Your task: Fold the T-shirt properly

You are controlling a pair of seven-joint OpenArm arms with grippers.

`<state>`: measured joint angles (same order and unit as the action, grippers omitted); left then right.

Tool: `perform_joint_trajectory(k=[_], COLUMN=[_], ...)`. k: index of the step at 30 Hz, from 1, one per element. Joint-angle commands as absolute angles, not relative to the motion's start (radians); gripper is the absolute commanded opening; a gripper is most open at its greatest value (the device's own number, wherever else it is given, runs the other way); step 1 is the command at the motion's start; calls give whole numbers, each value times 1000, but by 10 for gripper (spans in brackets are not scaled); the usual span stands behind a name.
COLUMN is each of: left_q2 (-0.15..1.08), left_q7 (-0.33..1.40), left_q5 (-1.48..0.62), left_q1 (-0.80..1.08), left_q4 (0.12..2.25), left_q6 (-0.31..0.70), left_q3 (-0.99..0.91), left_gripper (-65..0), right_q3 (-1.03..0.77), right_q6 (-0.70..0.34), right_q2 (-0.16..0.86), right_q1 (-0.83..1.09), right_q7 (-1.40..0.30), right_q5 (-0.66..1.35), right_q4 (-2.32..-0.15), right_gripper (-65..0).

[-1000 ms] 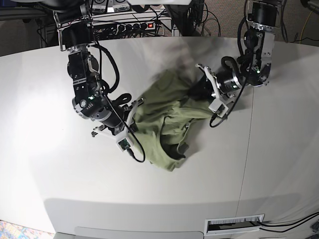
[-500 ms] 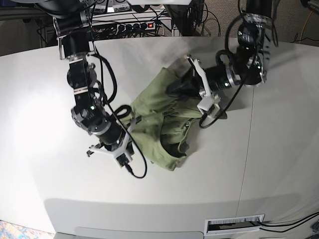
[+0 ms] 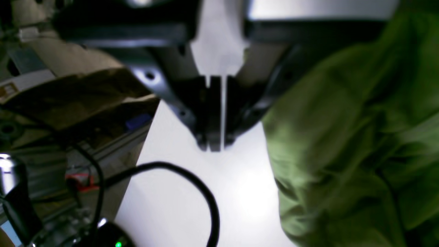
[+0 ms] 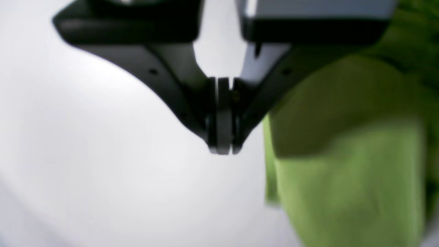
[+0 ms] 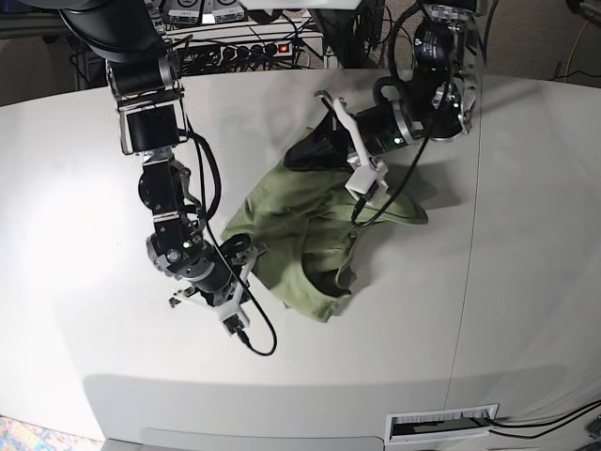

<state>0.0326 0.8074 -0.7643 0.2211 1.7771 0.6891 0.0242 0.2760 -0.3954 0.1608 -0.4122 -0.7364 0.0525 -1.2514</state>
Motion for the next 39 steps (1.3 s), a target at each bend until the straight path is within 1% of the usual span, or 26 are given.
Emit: perform_joint_trajectory(k=[1,6,9,11,16,18,21,23,27,30,34,39], left_q2=[22,14,14,14,14,14,14,14,23,56,127,218], left_q7=[780,767,709,669,652,617,547,496,493,494,500,471], left_q5=[-765,-662,-584,-547,-489,-433,-374,-329,-286,-282,-280,-279], left_q1=[224,260,284,292,286,285,286,283,272,262,249,239], left_q4=[1794,1793,1793,1793,1788,1763,1689,1636,1584,1584,1584,1584], left_q6=[698,698,698,698,698,698,663,662,663,662,662,651], left_q3=[24,24,24,24,24,24,24,24,24,24,24,24], left_gripper=[-619,-619,-619,-619,-619,-619,-619,-619,-619,-619,-619,-619], right_q3=[274,274,274,274,274,274,274,274,274,274,274,274], right_q6=[-395,-395,-395,-395,-395,-395,-395,-395,-396,-400,-400,-400], right_q2=[161,164,166,166,166,166,166,166,167,167,171,195], right_q1=[-443,-443,-443,-443,-443,-443,-443,-442,-432,-408,-368,-312], right_q7=[-722,-781,-829,-831,-851,-881,-920,-934,-952,-955,-964,-982], right_q5=[59,59,59,59,63,63,63,63,63,64,63,98], right_q4=[-1255,-1246,-1246,-1246,-1246,-1246,-1246,-1246,-1247,-1251,-1255,-1320], right_gripper=[-650,-650,-650,-650,-650,-650,-650,-650,-650,-650,-650,-650])
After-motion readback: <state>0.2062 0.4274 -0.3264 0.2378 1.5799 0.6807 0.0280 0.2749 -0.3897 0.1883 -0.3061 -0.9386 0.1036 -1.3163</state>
